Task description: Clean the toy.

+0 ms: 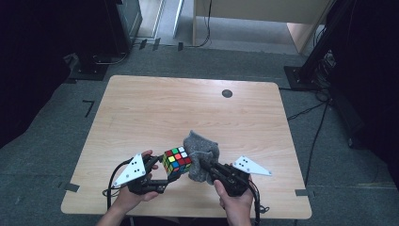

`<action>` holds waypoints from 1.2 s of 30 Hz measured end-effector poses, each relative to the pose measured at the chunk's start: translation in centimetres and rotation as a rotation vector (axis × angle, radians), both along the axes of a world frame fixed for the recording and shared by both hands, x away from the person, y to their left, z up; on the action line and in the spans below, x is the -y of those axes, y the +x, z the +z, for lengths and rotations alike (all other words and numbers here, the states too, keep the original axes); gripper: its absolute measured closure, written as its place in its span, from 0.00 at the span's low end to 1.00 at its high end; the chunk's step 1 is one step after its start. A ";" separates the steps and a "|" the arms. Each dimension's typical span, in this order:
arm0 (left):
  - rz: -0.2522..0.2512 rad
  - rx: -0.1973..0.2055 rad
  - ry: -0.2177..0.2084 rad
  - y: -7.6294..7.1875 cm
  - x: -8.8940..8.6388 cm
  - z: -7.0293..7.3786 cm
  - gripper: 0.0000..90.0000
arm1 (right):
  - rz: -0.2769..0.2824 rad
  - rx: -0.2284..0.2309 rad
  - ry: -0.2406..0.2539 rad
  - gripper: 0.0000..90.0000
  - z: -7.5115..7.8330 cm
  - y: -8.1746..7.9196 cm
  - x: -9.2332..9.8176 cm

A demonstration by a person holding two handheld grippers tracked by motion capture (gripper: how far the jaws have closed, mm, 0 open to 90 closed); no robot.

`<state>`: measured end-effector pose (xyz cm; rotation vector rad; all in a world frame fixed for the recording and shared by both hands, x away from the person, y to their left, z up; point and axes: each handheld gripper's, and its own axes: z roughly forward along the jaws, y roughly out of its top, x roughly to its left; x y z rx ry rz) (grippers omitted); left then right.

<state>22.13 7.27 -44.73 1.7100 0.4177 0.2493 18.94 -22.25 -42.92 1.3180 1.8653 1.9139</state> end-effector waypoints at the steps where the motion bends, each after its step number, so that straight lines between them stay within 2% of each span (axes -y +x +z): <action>1: -0.007 -0.001 -0.001 0.0 0.1 0.0 0.38 | 0.000 0.011 0.005 0.89 0.2 -0.1 0.0; 3: -0.010 -0.001 0.001 -0.2 0.3 0.0 0.38 | 0.016 0.011 -0.007 0.89 0.1 -0.2 -0.3; 6: -0.008 -0.007 0.003 -0.1 0.2 -0.1 0.38 | 0.036 -0.020 -0.014 0.89 -0.8 -0.1 -1.1; 10: 0.001 -0.015 -0.023 0.1 -0.2 0.2 0.38 | 0.081 -0.059 -0.045 0.89 -1.5 0.2 -1.6; 12: 0.021 -0.001 -0.033 0.2 -0.7 0.7 0.38 | 0.086 -0.055 -0.067 0.89 -1.6 0.3 -1.7; 13: 0.038 0.002 -0.047 0.3 -1.1 1.0 0.38 | 0.084 -0.054 -0.087 0.89 -1.7 0.4 -1.8; 16: 0.067 -0.028 -0.148 0.7 -2.6 1.9 0.38 | 0.098 -0.070 -0.109 0.89 -2.5 0.4 -2.5; 18: 0.090 -0.041 -0.168 0.8 -3.0 2.1 0.38 | 0.135 -0.081 -0.123 0.89 -3.1 0.2 -3.6; 21: 0.094 -0.062 -0.171 0.9 -2.7 2.1 0.38 | 0.224 -0.060 -0.156 0.89 -3.6 -0.5 -5.9; 23: 0.095 -0.074 -0.162 0.9 -2.3 1.9 0.38 | 0.277 -0.026 -0.169 0.89 -3.5 -1.1 -7.4; 25: 0.084 -0.091 -0.155 0.8 -1.9 1.6 0.38 | 0.300 0.018 -0.178 0.89 -3.3 -1.7 -8.3; 27: 0.068 -0.104 -0.147 0.8 -1.5 1.3 0.38 | 0.292 0.047 -0.164 0.89 -3.0 -2.0 -8.6; 30: 0.057 -0.104 -0.127 0.7 -1.0 1.1 0.38 | 0.229 0.069 -0.142 0.90 -2.6 -1.8 -7.8; 33: 0.051 -0.103 -0.135 0.6 -0.9 1.1 0.38 | 0.153 0.057 -0.112 0.91 -2.6 -1.2 -6.3; 36: 0.054 -0.103 -0.141 0.7 -1.1 1.2 0.38 | 0.058 0.019 -0.064 0.91 -2.8 -0.5 -4.4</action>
